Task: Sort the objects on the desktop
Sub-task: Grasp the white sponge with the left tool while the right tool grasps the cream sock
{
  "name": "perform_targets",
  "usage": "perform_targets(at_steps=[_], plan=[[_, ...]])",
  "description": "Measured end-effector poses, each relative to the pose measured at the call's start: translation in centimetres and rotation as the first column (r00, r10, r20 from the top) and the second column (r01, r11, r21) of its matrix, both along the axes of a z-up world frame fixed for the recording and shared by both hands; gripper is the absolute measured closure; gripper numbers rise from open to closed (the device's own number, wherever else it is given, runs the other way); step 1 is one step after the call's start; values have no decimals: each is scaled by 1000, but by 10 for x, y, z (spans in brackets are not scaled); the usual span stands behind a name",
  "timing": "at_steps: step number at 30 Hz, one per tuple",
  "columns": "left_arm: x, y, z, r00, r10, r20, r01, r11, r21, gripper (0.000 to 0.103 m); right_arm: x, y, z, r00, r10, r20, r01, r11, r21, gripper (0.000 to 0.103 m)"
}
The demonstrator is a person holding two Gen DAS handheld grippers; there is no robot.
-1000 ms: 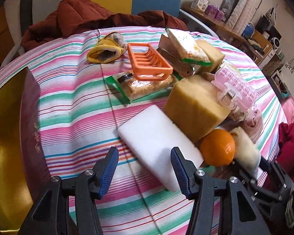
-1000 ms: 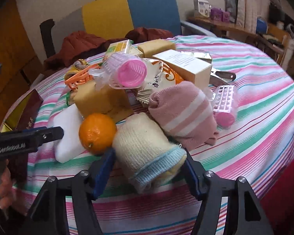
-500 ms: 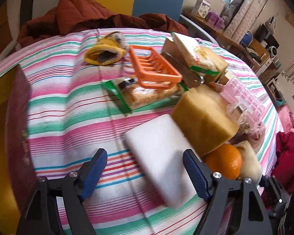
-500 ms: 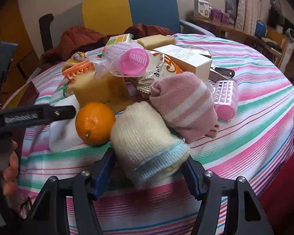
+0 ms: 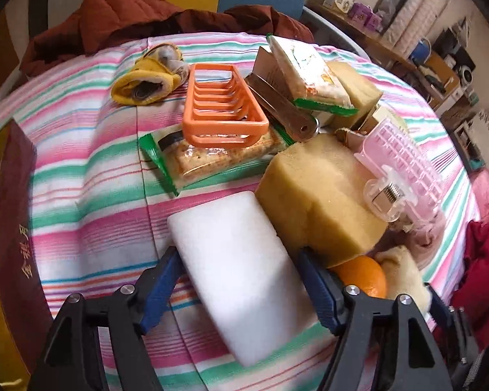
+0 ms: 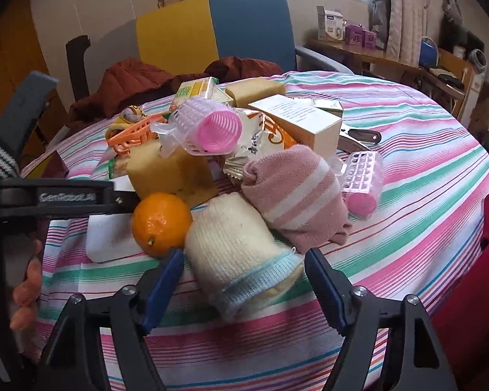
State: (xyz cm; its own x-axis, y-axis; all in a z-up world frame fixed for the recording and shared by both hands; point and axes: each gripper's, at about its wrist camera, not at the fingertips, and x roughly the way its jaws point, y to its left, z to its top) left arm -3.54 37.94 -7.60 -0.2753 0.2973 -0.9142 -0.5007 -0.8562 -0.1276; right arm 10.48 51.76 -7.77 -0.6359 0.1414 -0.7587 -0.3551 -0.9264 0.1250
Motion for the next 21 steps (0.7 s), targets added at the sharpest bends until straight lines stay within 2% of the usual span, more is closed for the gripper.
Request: perform_targets(at_steps=[2, 3, 4, 7, 9, 11, 13, 15, 17, 19, 20, 21], plan=[[6, 7, -4, 995, -74, -64, 69, 995, -71, 25, 0, 1, -2, 1000, -3, 0, 3, 1000, -5, 26], [11, 7, -5, 989, -105, -102, 97, 992, -83, 25, 0, 1, -3, 1000, -3, 4, 3, 1000, -7, 26], [13, 3, -5, 986, -119, -113, 112, 992, -65, 25, -1, 2, -2, 1000, -5, 5, 5, 1000, -3, 26], [9, -12, -3, 993, -82, -85, 79, 996, -49, 22, 2, 3, 1, 1000, -6, -7, 6, 1000, 14, 25], [8, -23, -3, 995, -80, -68, 79, 997, -7, 22, 3, 3, 4, 1000, -3, -18, 3, 1000, 31, 23], [9, -23, -6, 994, -88, -70, 87, 996, -15, 21, 2, 2, 6, 1000, 11, -29, -10, 999, 41, 21], [14, -16, -10, 988, -112, -106, 105, 992, -71, 16, -1, 1, 4, 999, 23, -24, -22, 999, 41, 21], [11, -15, -14, 987, -100, -125, 89, 992, -94, 0, -5, 0, 3, 999, 28, -19, -27, 998, 48, 22], [7, -21, -17, 988, -76, -135, 70, 996, -48, 0, -8, -2, 1, 999, 36, -10, -36, 998, 61, 32], [7, -23, -16, 985, -100, -139, 92, 994, -58, 0, -8, -4, 2, 999, 49, -10, -49, 996, 76, 33], [6, -23, -15, 987, -97, -130, 91, 994, -54, 3, -8, -5, 2, 999, 51, -8, -50, 996, 80, 34], [5, -26, -12, 990, -82, -119, 78, 996, -35, 10, -7, -5, 2, 999, 51, -8, -50, 996, 79, 36]])
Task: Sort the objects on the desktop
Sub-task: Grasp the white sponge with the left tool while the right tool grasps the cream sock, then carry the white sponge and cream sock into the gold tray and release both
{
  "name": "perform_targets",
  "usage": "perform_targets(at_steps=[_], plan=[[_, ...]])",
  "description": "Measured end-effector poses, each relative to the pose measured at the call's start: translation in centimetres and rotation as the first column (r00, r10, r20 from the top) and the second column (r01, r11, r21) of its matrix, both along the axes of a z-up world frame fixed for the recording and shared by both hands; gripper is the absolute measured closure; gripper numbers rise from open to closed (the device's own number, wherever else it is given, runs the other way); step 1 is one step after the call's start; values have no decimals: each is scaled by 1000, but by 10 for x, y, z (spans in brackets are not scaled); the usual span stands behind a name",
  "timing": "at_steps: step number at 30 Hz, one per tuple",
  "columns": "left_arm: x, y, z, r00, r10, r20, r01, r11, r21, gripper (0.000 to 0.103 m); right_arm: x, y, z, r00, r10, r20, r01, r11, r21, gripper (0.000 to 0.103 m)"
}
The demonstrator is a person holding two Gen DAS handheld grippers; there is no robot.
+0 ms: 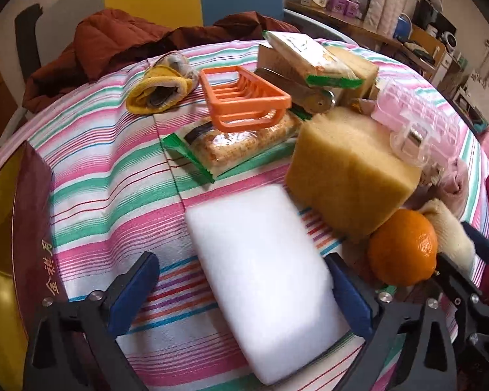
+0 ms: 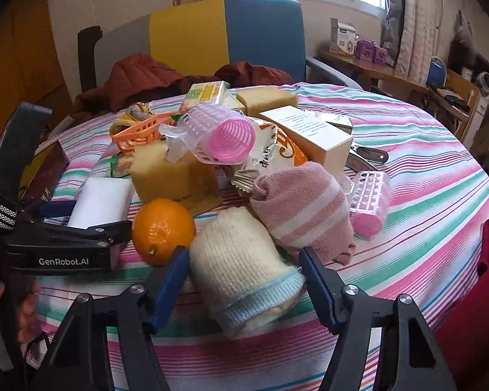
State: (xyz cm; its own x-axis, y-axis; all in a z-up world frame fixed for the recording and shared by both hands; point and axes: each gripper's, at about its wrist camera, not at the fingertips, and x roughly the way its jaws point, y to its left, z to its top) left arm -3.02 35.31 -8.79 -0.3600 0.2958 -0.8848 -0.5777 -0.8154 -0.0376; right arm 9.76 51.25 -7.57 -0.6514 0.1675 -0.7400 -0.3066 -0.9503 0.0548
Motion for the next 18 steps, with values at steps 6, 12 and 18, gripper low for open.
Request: perform_targets(at_steps=[6, 12, 18], plan=[[4, -11, 11, 998, -51, 45, 47, 995, 92, 36, 5, 3, 9, 1000, -10, 11, 11, 999, -53, 44], [6, -37, 18, 991, -48, 123, 25, 982, 189, 37, 24, -5, 23, 1000, -2, 14, 3, 997, -76, 45], [23, -63, 49, 992, -88, 93, 59, 957, 284, 38, 31, -30, 46, 999, 48, -18, -49, 995, -82, 45]])
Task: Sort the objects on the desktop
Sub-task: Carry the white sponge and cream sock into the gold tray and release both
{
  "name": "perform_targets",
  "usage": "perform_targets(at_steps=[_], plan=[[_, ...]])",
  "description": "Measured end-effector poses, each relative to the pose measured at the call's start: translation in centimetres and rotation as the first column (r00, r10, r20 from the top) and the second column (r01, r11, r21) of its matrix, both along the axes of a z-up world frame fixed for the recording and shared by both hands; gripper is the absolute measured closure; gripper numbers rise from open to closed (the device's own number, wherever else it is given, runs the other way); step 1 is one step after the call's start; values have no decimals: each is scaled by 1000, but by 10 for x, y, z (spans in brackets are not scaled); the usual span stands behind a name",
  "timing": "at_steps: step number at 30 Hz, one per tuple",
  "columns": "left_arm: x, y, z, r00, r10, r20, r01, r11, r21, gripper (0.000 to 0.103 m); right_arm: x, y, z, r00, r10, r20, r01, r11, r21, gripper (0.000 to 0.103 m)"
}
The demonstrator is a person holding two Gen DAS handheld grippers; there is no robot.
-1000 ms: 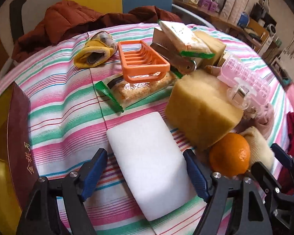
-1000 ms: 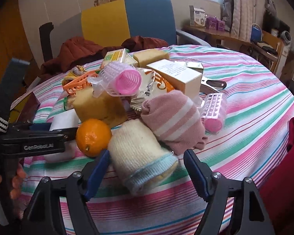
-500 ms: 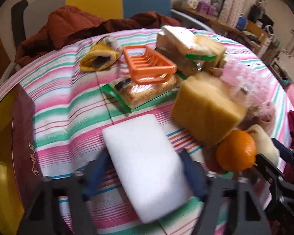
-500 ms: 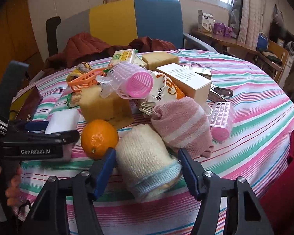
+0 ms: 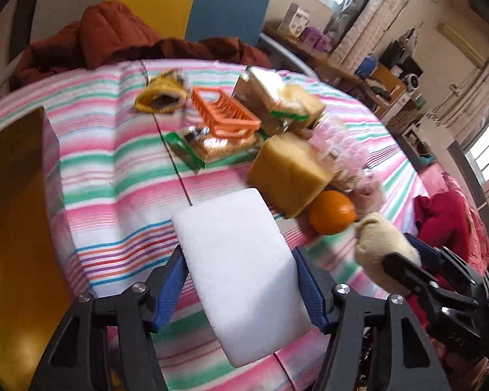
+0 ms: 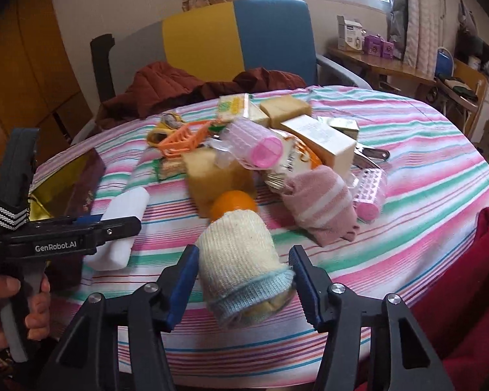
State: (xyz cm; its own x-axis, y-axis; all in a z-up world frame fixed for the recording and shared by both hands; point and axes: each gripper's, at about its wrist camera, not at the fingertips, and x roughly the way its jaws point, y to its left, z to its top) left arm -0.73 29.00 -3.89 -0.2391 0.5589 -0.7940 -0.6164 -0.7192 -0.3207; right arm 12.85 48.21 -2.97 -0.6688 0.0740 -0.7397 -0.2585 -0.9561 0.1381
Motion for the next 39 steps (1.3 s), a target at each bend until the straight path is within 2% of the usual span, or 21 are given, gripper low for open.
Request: perform_targets(at_steps=[4, 7, 10, 14, 19, 26, 29, 32, 35, 37, 39], plan=[[8, -24, 29, 999, -11, -41, 14, 997, 75, 38, -8, -26, 17, 998, 48, -32, -47, 999, 13, 46], [5, -55, 42, 998, 35, -46, -30, 993, 112, 38, -19, -43, 30, 994, 85, -62, -86, 996, -8, 46], [-5, -87, 46, 993, 99, -60, -91, 989, 119, 38, -34, -65, 42, 988, 126, -91, -129, 991, -35, 46], [-26, -136, 37, 978, 203, -43, -197, 975, 103, 38, -64, -107, 47, 971, 209, -114, -218, 973, -70, 46], [-54, -195, 16, 949, 313, -32, -311, 949, 41, 38, -111, -164, 32, 950, 306, -63, -312, 935, -166, 46], [-112, -255, -9, 907, 419, -48, -422, 905, -58, 37, -187, -231, 3, 927, 372, 44, -352, 906, -235, 46], [-132, -271, -17, 893, 447, -53, -450, 888, -94, 35, -218, -252, -9, 923, 377, 73, -351, 906, -237, 46], [-146, -284, -21, 867, 495, -47, -497, 860, -112, 32, -245, -269, -21, 925, 369, 91, -335, 904, -265, 45], [-156, -299, -24, 837, 547, 31, -543, 836, -80, 30, -265, -276, -30, 934, 348, 78, -303, 890, -342, 39], [-158, -303, -23, 821, 566, 78, -563, 825, -59, 30, -270, -277, -33, 937, 345, 57, -297, 871, -392, 18], [-156, -306, -18, 816, 571, 94, -570, 821, -41, 30, -269, -276, -28, 946, 324, 33, -283, 868, -408, 17]])
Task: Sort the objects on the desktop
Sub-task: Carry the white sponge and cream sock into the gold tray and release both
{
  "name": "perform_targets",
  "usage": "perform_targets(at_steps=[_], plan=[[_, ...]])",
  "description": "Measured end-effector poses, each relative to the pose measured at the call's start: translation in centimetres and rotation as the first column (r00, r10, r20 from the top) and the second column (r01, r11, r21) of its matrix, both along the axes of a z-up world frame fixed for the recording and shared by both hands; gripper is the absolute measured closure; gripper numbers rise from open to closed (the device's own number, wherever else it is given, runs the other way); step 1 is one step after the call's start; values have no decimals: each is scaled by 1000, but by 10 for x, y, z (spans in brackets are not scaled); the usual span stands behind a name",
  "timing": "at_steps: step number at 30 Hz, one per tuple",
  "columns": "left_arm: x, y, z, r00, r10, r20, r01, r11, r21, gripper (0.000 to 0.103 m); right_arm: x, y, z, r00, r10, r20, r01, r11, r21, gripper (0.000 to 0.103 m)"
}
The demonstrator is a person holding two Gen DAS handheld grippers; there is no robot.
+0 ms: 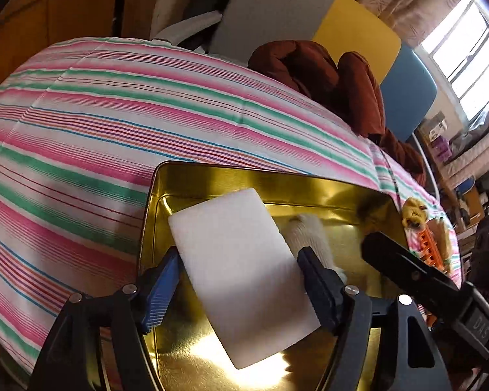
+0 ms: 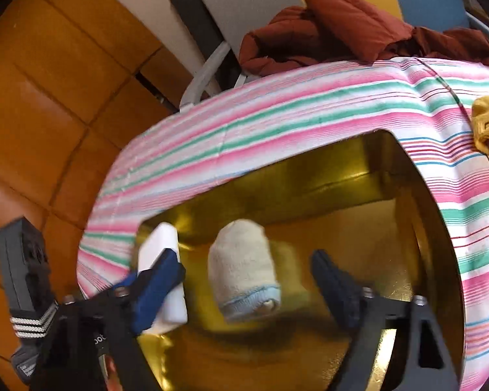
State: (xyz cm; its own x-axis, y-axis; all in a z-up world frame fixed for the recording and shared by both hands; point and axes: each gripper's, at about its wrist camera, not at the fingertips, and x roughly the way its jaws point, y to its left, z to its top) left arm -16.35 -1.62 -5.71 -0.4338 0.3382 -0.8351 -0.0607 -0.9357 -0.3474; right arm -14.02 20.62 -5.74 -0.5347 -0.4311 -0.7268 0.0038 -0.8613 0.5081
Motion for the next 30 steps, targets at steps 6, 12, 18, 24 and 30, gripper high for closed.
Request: perform_targets(at_steps=[6, 12, 18, 24, 30], plan=[[-1, 3, 5, 1000, -8, -4, 7, 999, -36, 26, 17, 7, 7, 1000, 19, -11, -19, 1000, -1, 34], [0, 2, 15, 1000, -13, -8, 13, 997, -71, 22, 29, 8, -2, 999, 46, 25, -47, 998, 35, 40], [24, -18, 39, 994, 30, -101, -37, 997, -69, 24, 23, 0, -11, 994, 94, 57, -98, 992, 77, 65], [52, -44, 44, 982, 119, -145, -124, 992, -31, 24, 9, -21, -24, 983, 164, 80, -170, 983, 65, 66], [64, -60, 37, 976, 180, -126, -181, 983, 3, 24, 0, -52, -24, 974, 211, 79, -216, 975, 52, 65]])
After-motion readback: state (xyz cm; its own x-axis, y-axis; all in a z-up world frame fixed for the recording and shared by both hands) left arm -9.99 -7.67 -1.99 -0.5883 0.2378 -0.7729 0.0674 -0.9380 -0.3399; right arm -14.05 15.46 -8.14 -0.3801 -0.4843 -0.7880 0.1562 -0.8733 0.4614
